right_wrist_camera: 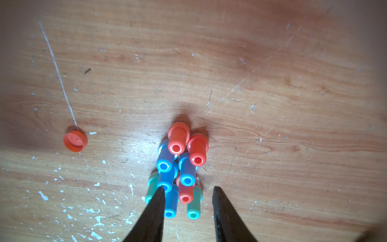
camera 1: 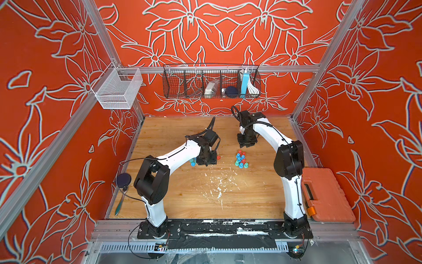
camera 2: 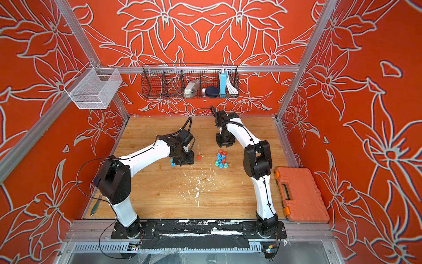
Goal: Close the stamp cap
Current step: Pick up the stamp from the center of the board.
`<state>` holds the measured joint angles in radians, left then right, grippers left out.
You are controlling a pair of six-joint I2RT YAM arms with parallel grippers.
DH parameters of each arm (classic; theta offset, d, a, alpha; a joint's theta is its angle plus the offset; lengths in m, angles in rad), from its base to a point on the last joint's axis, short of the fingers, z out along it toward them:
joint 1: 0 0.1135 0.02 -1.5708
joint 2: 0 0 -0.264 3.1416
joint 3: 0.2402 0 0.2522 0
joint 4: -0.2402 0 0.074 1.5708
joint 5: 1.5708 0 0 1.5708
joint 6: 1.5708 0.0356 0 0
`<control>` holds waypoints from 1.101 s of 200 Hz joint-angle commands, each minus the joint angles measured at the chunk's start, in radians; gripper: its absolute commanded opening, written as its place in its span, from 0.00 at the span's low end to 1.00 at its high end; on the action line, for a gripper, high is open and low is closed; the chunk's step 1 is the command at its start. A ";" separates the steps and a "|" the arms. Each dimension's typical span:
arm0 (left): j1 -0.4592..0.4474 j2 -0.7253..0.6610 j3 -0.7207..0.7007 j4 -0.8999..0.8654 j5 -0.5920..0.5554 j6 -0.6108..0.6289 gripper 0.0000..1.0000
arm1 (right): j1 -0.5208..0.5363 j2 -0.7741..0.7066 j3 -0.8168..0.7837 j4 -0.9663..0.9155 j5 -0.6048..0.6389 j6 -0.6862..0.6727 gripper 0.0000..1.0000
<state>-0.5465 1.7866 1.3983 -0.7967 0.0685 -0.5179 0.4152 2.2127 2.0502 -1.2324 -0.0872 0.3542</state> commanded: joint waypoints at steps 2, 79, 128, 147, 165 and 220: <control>0.010 -0.029 -0.005 0.001 -0.012 -0.008 0.58 | 0.007 0.035 0.036 -0.041 0.003 0.020 0.39; 0.040 -0.035 -0.018 -0.001 -0.006 -0.003 0.58 | 0.019 0.116 0.129 -0.060 -0.002 0.034 0.36; 0.060 -0.039 -0.030 0.001 -0.004 0.002 0.58 | 0.033 0.153 0.160 -0.074 0.006 0.038 0.35; 0.062 -0.039 -0.037 0.001 -0.003 0.002 0.58 | 0.033 0.157 0.159 -0.077 0.009 0.040 0.35; 0.063 -0.038 -0.043 0.002 -0.003 0.001 0.58 | 0.033 0.157 0.152 -0.075 0.011 0.042 0.35; 0.062 -0.024 -0.041 0.005 0.002 -0.002 0.58 | 0.034 0.145 0.099 -0.051 0.016 0.051 0.35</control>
<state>-0.4896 1.7866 1.3605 -0.7856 0.0700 -0.5175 0.4435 2.3539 2.1769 -1.2739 -0.0868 0.3817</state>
